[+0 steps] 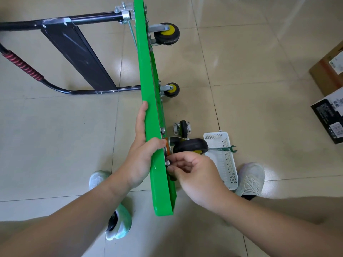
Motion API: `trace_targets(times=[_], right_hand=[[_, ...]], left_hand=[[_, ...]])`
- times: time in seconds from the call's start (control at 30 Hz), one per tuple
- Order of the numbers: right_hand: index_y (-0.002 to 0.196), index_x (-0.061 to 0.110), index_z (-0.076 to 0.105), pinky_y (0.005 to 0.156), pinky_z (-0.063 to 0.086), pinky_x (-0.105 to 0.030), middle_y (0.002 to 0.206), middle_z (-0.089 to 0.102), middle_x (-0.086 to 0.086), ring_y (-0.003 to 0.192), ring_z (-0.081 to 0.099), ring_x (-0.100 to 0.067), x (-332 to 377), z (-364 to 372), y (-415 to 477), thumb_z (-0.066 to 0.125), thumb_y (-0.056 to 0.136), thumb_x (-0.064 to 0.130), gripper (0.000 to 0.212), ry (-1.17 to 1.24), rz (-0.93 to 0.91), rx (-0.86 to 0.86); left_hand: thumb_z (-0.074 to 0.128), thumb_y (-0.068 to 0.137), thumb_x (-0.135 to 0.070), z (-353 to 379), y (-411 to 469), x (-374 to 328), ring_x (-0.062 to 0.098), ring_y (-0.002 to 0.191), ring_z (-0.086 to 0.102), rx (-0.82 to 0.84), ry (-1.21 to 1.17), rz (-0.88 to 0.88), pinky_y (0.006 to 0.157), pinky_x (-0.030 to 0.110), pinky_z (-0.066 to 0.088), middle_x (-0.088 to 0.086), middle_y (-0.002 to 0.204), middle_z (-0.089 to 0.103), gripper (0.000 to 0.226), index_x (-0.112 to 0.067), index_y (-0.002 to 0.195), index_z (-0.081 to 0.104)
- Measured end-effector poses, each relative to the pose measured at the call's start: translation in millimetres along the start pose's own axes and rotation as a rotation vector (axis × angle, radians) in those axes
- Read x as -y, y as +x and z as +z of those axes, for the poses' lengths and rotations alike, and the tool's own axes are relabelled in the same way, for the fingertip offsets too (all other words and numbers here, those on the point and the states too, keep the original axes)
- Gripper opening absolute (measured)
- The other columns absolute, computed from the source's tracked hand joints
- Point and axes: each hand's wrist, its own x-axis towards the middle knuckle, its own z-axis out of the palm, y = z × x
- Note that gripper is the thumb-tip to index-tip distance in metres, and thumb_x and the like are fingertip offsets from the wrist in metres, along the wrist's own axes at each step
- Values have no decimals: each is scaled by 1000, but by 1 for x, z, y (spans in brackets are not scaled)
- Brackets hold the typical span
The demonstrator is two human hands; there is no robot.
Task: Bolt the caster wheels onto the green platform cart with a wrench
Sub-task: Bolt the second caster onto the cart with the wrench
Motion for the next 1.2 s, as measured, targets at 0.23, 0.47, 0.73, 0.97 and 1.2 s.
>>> trace_targets(times=[0.23,0.47,0.73,0.97,1.2], right_hand=[[92,18,79,84,60,-36,80,76,4,79,73,-12,0,4,6,74,85,5,15,-36,16,-39],[77,17,80,54,37,-8,55,62,18,54,57,0,9,-1,6,73,89,17,15,-180,-60,-39],[100,22,80,87,59,-33,91,77,11,88,73,-6,2,6,-2,74,88,14,16,25,-23,-92],[100,20,80,84,60,-35,88,77,11,85,72,-6,2,2,-2,70,89,6,20,-44,17,-63],[84,23,81,58,52,-17,63,68,19,62,67,-2,9,0,0,70,91,22,13,-214,-58,-68]], left_hand=[[53,76,-10,2,-2,1,23,99,58,-4,-51,-26,76,39,57,-8,134,55,97,-67,149,25],[63,65,-31,-1,-1,1,38,127,55,-15,-3,0,103,59,49,-4,143,52,99,-68,148,24],[54,75,-13,-2,2,5,8,98,62,14,11,15,79,25,58,-11,133,54,98,-62,151,19],[53,75,-10,0,2,5,4,89,65,28,-4,17,74,26,59,-13,125,56,99,-60,154,19],[55,75,-9,0,3,6,13,101,63,17,-43,9,79,31,60,-11,132,55,98,-64,149,25]])
